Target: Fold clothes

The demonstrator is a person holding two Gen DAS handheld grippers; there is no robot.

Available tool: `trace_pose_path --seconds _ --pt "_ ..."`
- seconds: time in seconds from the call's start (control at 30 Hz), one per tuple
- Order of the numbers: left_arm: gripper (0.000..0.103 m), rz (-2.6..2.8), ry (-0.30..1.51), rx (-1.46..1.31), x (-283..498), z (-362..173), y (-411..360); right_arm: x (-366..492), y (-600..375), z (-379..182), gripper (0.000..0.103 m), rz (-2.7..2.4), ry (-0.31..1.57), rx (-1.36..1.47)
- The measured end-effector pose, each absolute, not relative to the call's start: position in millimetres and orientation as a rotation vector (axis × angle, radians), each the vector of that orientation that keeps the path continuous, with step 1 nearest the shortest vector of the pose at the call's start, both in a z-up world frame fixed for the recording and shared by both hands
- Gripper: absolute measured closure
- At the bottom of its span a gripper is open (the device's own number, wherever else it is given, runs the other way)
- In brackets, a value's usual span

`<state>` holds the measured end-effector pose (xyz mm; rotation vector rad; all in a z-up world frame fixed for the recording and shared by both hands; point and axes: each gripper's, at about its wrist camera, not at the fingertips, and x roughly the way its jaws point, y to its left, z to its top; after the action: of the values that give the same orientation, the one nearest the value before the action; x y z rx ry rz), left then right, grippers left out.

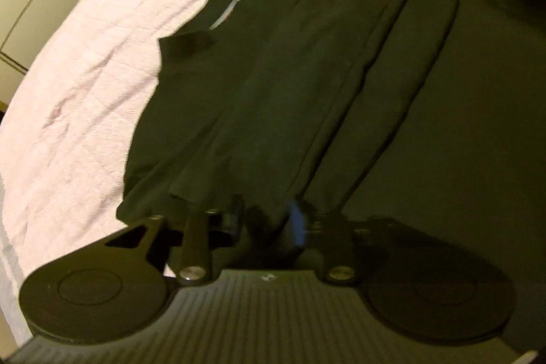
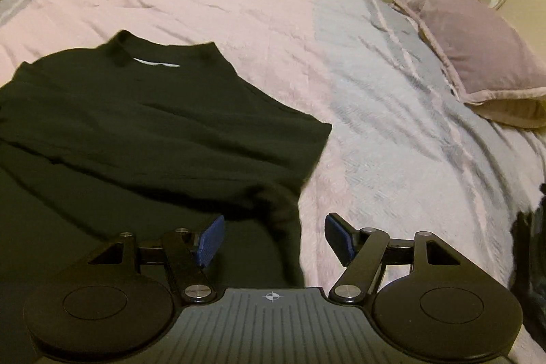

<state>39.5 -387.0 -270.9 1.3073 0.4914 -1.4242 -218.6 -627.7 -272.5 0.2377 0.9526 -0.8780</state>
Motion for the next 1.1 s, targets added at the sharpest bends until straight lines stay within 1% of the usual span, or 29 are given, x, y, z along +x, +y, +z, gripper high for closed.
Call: trace_pose_path --seconds 0.03,0.07,0.13,0.17,0.23,0.27,0.3,0.33,0.37,0.4,0.43,0.5,0.57,0.63,0.67,0.7,0.73,0.8,0.93,1.1 --pt "0.092 -1.428 0.501 1.325 38.8 -274.0 -388.6 -219.7 -635.6 -277.9 0.035 -0.874 0.95 0.246" --pt "0.093 -1.43 0.511 1.339 37.8 -274.7 -388.8 -220.8 -643.0 -283.0 0.035 -0.872 0.943 0.272" --pt "0.093 -1.435 0.53 1.367 35.5 -275.9 -389.1 -223.7 -657.1 -292.2 0.035 -0.87 0.926 0.324" --pt "0.093 -1.448 0.542 1.364 34.4 -270.8 -389.8 -228.8 -661.4 -292.3 0.038 -0.878 0.912 0.353" --pt "0.091 -1.481 0.574 1.346 32.3 -257.4 -392.6 -243.5 -665.0 -288.8 0.084 -0.893 0.892 0.407" --pt "0.09 -1.5 0.587 1.327 30.4 -249.1 -396.8 -252.2 -665.4 -288.4 0.087 -0.893 0.893 0.437" --pt "0.09 -1.518 0.601 1.307 28.5 -240.8 -401.2 -261.8 -662.7 -286.9 0.093 -0.885 0.883 0.463" --pt "0.089 -1.535 0.61 1.283 25.6 -232.7 -409.1 -271.0 -659.9 -286.2 0.096 -0.876 0.878 0.488" --pt "0.086 -1.546 0.615 1.256 23.0 -226.8 -420.2 -279.6 -657.1 -287.7 0.097 -0.865 0.889 0.512" --pt "0.084 -1.556 0.62 1.229 20.3 -221.0 -431.6 -287.9 -654.7 -289.8 0.103 -0.858 0.901 0.535" --pt "0.084 -1.559 0.625 1.202 16.0 -220.1 -449.3 -295.8 -653.6 -292.6 0.103 -0.86 0.912 0.562" --pt "0.081 -1.564 0.635 1.148 7.2 -219.0 -485.6 -311.9 -652.8 -294.1 0.103 -0.866 0.904 0.637" --pt "0.072 -1.584 0.648 1.095 -3.7 -219.8 -521.2 -324.5 -652.8 -288.8 0.103 -0.873 0.877 0.678" --pt "0.068 -1.63 0.666 1.043 -19.6 -224.5 -558.4 -334.7 -652.7 -279.4 0.102 -0.871 0.829 0.717" --pt "0.067 -1.654 0.67 1.03 -28.2 -228.1 -574.5 -337.9 -653.3 -273.4 0.1 -0.867 0.802 0.729" --pt "0.067 -1.677 0.674 1.026 -38.2 -232.9 -589.5 -340.0 -655.0 -268.4 0.089 -0.867 0.773 0.743" --pt "0.067 -1.7 0.678 1.024 -48.2 -237.8 -604.4 -341.9 -658.1 -265.1 0.068 -0.87 0.739 0.765" --pt "0.067 -1.746 0.686 1.018 -68.4 -247.5 -634.3 -344.0 -665.9 -262.0 0.044 -0.871 0.67 0.822" --pt "0.067 -1.831 0.698 1.062 -99.9 -266.8 -680.0 -335.0 -690.4 -270.0 0.044 -0.809 0.578 0.93" --pt "0.066 -1.832 0.767 1.133 -118.2 -297.0 -717.4 -316.7 -718.5 -296.5 0.045 -0.764 0.595 1.034"
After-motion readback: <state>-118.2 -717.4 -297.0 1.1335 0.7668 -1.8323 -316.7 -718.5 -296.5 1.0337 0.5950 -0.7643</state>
